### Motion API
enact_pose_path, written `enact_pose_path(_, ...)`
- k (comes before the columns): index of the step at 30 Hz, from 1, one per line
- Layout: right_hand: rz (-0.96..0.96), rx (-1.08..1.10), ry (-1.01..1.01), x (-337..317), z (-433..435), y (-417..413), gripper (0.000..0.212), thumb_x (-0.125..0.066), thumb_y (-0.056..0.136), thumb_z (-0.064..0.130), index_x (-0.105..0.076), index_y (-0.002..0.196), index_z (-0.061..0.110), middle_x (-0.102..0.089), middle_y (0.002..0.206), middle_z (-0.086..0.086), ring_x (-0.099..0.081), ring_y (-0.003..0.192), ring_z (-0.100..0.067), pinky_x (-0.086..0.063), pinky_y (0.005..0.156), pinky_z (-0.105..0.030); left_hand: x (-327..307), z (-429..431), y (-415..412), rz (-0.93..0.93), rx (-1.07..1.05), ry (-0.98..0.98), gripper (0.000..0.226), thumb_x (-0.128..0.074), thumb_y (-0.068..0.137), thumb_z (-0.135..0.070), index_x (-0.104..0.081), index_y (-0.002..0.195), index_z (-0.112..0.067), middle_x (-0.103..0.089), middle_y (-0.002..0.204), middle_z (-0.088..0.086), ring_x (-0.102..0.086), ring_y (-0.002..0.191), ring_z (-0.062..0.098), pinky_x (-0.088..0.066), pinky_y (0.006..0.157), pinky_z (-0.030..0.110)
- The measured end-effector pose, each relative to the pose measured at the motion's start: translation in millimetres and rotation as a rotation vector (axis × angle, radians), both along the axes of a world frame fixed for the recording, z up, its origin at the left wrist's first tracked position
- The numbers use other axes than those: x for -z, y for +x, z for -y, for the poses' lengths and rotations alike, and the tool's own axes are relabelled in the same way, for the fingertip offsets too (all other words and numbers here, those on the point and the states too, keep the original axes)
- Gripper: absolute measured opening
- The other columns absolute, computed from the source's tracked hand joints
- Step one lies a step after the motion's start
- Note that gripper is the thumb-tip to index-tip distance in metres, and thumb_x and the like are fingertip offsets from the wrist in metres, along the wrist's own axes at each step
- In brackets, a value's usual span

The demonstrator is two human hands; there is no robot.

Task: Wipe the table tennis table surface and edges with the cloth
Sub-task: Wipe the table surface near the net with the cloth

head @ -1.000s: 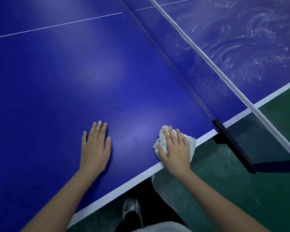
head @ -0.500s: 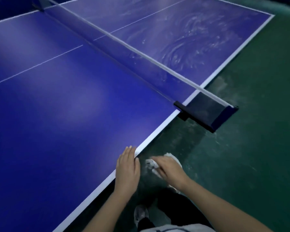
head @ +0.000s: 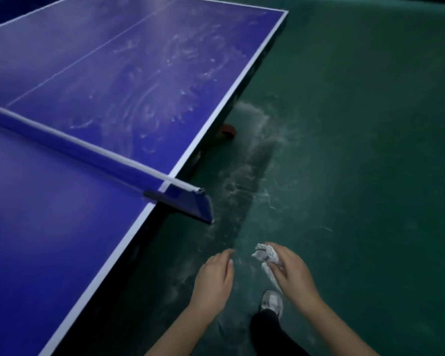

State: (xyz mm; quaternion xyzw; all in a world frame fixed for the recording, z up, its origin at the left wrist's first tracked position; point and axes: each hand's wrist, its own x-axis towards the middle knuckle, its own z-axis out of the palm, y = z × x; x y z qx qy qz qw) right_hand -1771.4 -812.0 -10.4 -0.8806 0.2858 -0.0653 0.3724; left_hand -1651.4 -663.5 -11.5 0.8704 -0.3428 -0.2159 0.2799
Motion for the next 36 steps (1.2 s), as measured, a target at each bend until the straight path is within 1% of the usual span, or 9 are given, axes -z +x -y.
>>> enact_pose_path(3, 0.029, -0.01, -0.043, -13.2, 53.6, -10.3, 0.037, -0.063, 0.088, 0.011, -0.058, 0.125, 0.015, -0.063, 0.115, 0.004, -0.06, 0.104, -0.016, -0.042, 0.09, -0.028, -7.8, 69.5, -6.7, 0.032, 0.081, -0.018, 0.036, -0.037, 0.1, -0.024, -0.048, 0.133, -0.016, -0.06, 0.123, 0.001, -0.053, 0.111, 0.014, -0.038, 0.094, 0.026)
enact_pose_path(7, 0.07, -0.002, -0.095, -33.7, 114.2, -8.2, 0.037, -0.066, 0.086, 0.007, -0.06, 0.123, 0.011, -0.066, 0.111, -0.001, -0.061, 0.099, -0.02, -0.042, 0.086, -0.03, -23.2, 133.7, -0.4, 0.102, 0.093, -0.033, 0.037, -0.039, 0.099, -0.024, -0.047, 0.134, -0.015, -0.059, 0.124, 0.001, -0.052, 0.113, 0.016, -0.038, 0.095, 0.029)
enact_pose_path(11, 0.112, 0.0, -0.106, -43.6, 161.0, 12.9, 0.037, -0.065, 0.086, 0.005, -0.06, 0.122, 0.008, -0.066, 0.106, -0.005, -0.061, 0.092, -0.024, -0.047, 0.082, -0.036, -34.6, 168.4, 18.0, 0.123, 0.032, -0.026, 0.036, -0.043, 0.097, -0.023, -0.049, 0.131, -0.014, -0.06, 0.121, 0.001, -0.053, 0.113, 0.018, -0.038, 0.096, 0.032)
enact_pose_path(17, 0.124, -0.07, -0.048, -35.7, 197.3, 63.8, 0.038, -0.063, 0.089, 0.009, -0.057, 0.126, 0.011, -0.064, 0.108, -0.003, -0.059, 0.097, -0.022, -0.049, 0.085, -0.042, -34.6, 187.2, 55.9, 0.101, -0.094, 0.035, 0.037, -0.045, 0.095, -0.028, -0.048, 0.131, -0.018, -0.059, 0.122, 0.0, -0.052, 0.113, 0.016, -0.039, 0.096, 0.032)
enact_pose_path(21, 0.109, -0.158, -0.07, -31.3, 223.2, 105.6, 0.039, -0.065, 0.087, 0.007, -0.058, 0.125, 0.011, -0.066, 0.107, -0.003, -0.061, 0.096, -0.022, -0.049, 0.086, -0.039, -24.3, 204.7, 89.6, 0.029, -0.191, 0.034, 0.036, -0.047, 0.094, -0.03, -0.05, 0.129, -0.02, -0.059, 0.123, -0.003, -0.053, 0.113, 0.012, -0.041, 0.095, 0.03)
enact_pose_path(25, 0.113, -0.221, -0.143, -38.7, 259.5, 165.7, 0.038, -0.066, 0.086, 0.007, -0.06, 0.123, 0.012, -0.067, 0.105, -0.002, -0.062, 0.096, -0.022, -0.043, 0.085, -0.031, -23.6, 232.0, 139.2, -0.032, -0.331, -0.07, 0.028, -0.054, 0.09, -0.026, -0.058, 0.118, -0.022, -0.064, 0.111, -0.007, -0.056, 0.099, 0.003, -0.045, 0.084, 0.021)
enact_pose_path(29, 0.115, -0.355, -0.198, -62.9, 283.6, 241.7, 0.038, -0.065, 0.087, 0.009, -0.059, 0.124, 0.012, -0.066, 0.106, -0.002, -0.061, 0.096, -0.021, -0.041, 0.085, -0.028, -38.7, 247.1, 194.9, -0.044, -0.476, -0.135, 0.027, -0.054, 0.089, -0.027, -0.059, 0.116, -0.024, -0.062, 0.102, -0.01, -0.055, 0.091, 0.003, -0.044, 0.077, 0.02)
enact_pose_path(33, 0.176, -0.507, -0.205, -74.5, 281.1, 316.6, 0.04, -0.064, 0.085, 0.004, -0.059, 0.124, 0.01, -0.066, 0.104, -0.004, -0.061, 0.093, -0.023, -0.046, 0.086, -0.036, -45.3, 241.4, 239.0, -0.052, -0.676, -0.205, 0.026, -0.055, 0.089, -0.026, -0.059, 0.114, -0.023, -0.059, 0.095, -0.01, -0.056, 0.088, 0.006, -0.044, 0.076, 0.023)
enact_pose_path(36, 0.171, -0.658, -0.19, -69.8, 264.2, 358.6, 0.04, -0.063, 0.086, 0.005, -0.058, 0.124, 0.01, -0.066, 0.106, -0.005, -0.061, 0.097, -0.025, -0.047, 0.087, -0.04, -41.9, 229.6, 251.2, -0.085, -0.81, -0.215, 0.024, -0.055, 0.089, -0.026, -0.059, 0.113, -0.023, -0.061, 0.098, -0.008, -0.056, 0.088, 0.008, -0.045, 0.075, 0.025)
